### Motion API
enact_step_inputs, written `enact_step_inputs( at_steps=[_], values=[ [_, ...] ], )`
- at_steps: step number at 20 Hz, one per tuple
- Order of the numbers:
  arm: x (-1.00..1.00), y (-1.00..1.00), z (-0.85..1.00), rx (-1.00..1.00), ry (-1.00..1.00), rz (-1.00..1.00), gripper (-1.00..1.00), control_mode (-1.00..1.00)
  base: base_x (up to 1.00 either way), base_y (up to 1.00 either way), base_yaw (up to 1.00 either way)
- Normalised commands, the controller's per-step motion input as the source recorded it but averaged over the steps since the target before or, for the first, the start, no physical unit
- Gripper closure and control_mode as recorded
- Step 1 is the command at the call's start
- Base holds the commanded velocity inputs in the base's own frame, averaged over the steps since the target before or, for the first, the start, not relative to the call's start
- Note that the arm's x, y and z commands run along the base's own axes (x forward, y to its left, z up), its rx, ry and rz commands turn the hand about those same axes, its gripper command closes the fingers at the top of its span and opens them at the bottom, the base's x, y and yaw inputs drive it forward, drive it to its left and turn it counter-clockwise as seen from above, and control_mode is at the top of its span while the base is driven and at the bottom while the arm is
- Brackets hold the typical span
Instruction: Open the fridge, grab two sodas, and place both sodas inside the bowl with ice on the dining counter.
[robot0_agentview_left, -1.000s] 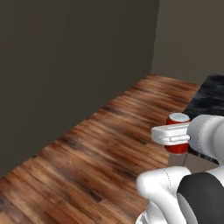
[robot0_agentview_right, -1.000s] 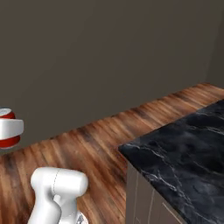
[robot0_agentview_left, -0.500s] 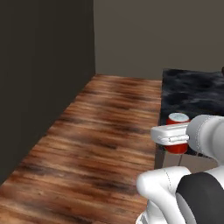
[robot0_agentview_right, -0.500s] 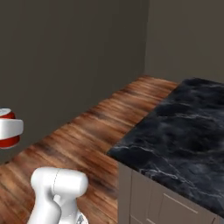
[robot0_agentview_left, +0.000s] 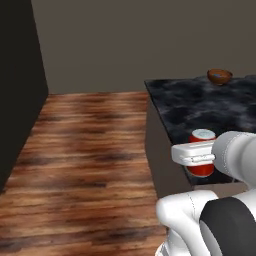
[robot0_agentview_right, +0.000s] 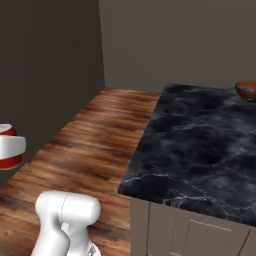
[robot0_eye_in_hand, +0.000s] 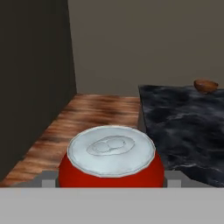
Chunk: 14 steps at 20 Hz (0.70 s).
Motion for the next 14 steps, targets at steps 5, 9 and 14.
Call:
enact_step_inputs(
  at_steps=[5,9,14],
  values=[
    [0.0,0.0,0.0,0.0,0.0,0.0,1.0,1.0,0.67,0.52,-0.55],
    [0.0,0.0,0.0,0.0,0.0,0.0,1.0,1.0,0.63,0.54,-0.54],
    [0.0,0.0,0.0,0.0,0.0,0.0,1.0,1.0,0.6,0.54,-0.52]
  ],
)
